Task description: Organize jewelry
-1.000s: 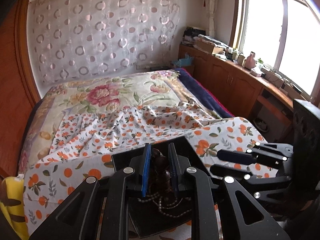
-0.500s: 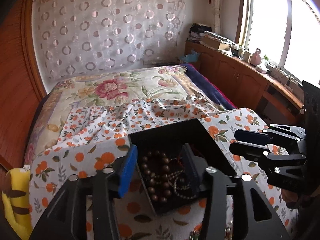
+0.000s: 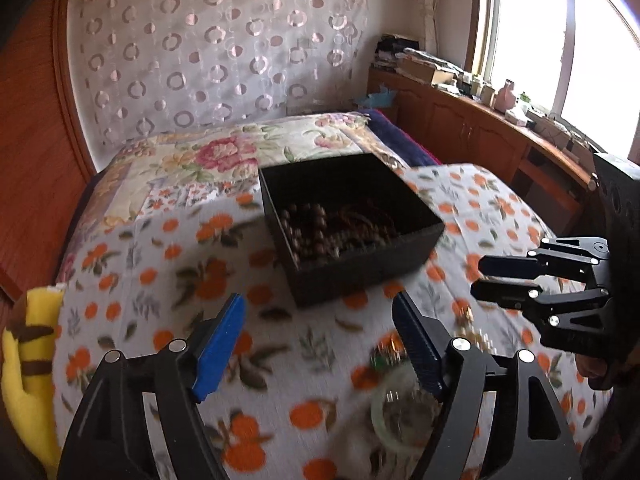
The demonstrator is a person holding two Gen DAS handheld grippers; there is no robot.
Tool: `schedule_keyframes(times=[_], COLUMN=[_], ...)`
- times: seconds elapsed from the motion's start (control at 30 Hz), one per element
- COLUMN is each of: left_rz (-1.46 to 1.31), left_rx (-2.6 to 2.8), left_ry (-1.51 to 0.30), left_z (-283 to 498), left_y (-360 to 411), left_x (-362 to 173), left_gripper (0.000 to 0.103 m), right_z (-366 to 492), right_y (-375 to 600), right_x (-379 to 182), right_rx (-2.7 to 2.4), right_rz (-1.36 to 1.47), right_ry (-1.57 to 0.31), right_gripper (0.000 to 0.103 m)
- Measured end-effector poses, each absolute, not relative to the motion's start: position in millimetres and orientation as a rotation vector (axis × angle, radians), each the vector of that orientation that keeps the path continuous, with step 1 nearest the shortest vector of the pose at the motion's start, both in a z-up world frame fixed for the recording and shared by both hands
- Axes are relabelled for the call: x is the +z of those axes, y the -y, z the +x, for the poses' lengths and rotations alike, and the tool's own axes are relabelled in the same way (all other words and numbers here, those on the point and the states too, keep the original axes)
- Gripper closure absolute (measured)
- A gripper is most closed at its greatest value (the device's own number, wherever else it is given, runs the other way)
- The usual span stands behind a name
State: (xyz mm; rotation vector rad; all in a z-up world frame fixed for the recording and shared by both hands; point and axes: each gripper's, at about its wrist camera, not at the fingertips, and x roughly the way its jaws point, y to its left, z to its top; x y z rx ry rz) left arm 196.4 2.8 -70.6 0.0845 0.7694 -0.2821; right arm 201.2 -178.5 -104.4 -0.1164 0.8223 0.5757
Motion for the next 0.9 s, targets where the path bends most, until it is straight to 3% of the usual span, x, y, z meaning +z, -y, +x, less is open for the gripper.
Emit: schedule_keyframes(times=[0.2, 0.63, 0.77, 0.9], left_rz=[0.112, 0.12, 0.128, 0.136], left_rx=[-0.277, -0.323, -0.34, -0.361], left_ry=[-0.8, -0.837, -0.842, -0.851], left_z=[175.6, 156.1, 154.4, 153.7], left_y=[1.9, 16.4, 25.8, 34.6], left_x=[-88.3, -99.7, -101.1, -103.1], left_gripper=[0.018, 0.018, 0.018, 0.018], right_z=[183.6, 187.4, 185.1, 183.0], right_y=[166.7, 161.3, 166.2, 178.4], right_x=[-124.1, -129.3, -128.2, -125.3], right_rx=[0.605, 0.631, 0.644, 0.607], right_rz=[-0.139, -0.126, -0.118, -0.103], right_ry=[-0.872, -0.9, -0.893, -0.875], right_gripper=[0.073, 0.07, 0.083, 0.084])
